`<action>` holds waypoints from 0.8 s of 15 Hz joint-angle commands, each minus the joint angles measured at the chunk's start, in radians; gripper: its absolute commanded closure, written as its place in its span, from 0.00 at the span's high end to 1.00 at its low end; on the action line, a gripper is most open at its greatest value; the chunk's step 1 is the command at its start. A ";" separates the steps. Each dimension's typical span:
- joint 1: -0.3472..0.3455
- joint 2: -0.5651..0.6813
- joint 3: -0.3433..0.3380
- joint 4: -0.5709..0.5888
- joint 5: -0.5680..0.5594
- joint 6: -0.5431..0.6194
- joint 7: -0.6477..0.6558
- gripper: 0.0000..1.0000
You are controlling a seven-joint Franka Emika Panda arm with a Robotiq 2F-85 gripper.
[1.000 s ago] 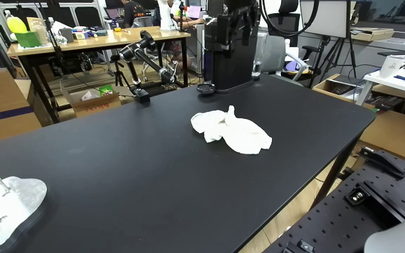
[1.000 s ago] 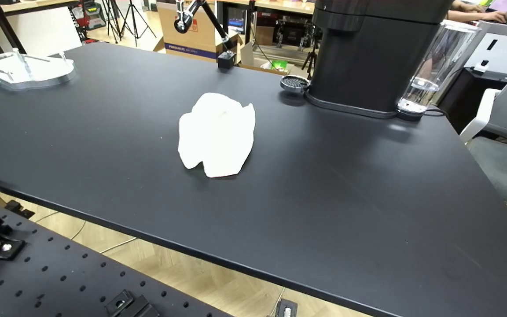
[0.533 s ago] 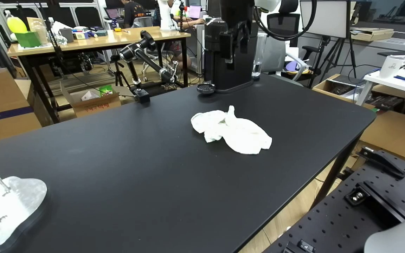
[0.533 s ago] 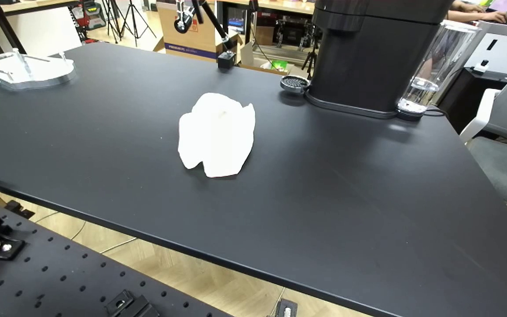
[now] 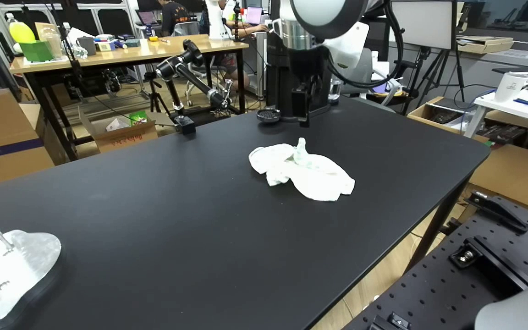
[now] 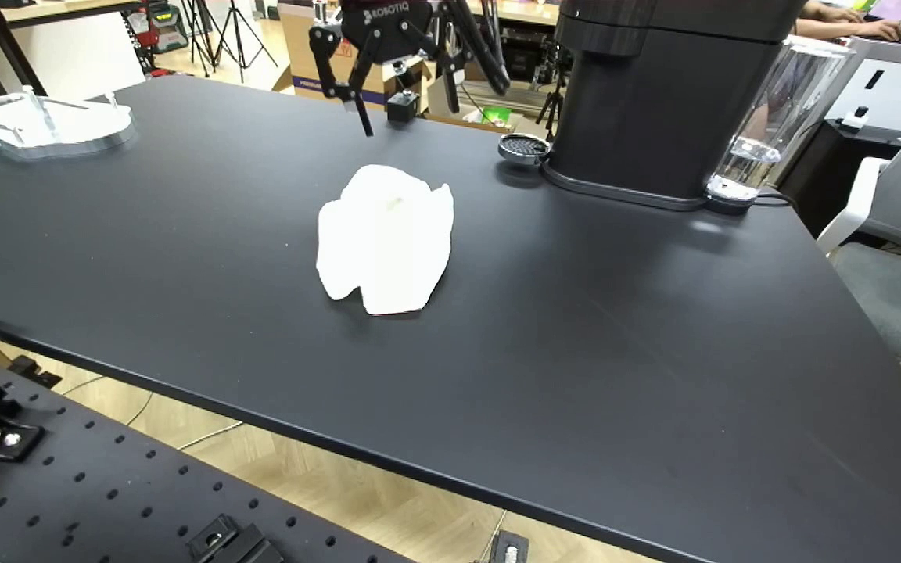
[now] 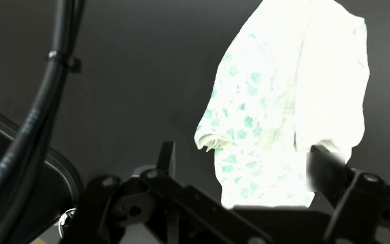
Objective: Hang the white cloth on the black stand
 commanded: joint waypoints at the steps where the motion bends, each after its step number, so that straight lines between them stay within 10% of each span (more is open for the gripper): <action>1: -0.015 0.099 -0.026 0.008 0.027 0.087 -0.056 1.00; 12: -0.011 0.312 -0.083 0.082 0.071 0.184 -0.019 1.00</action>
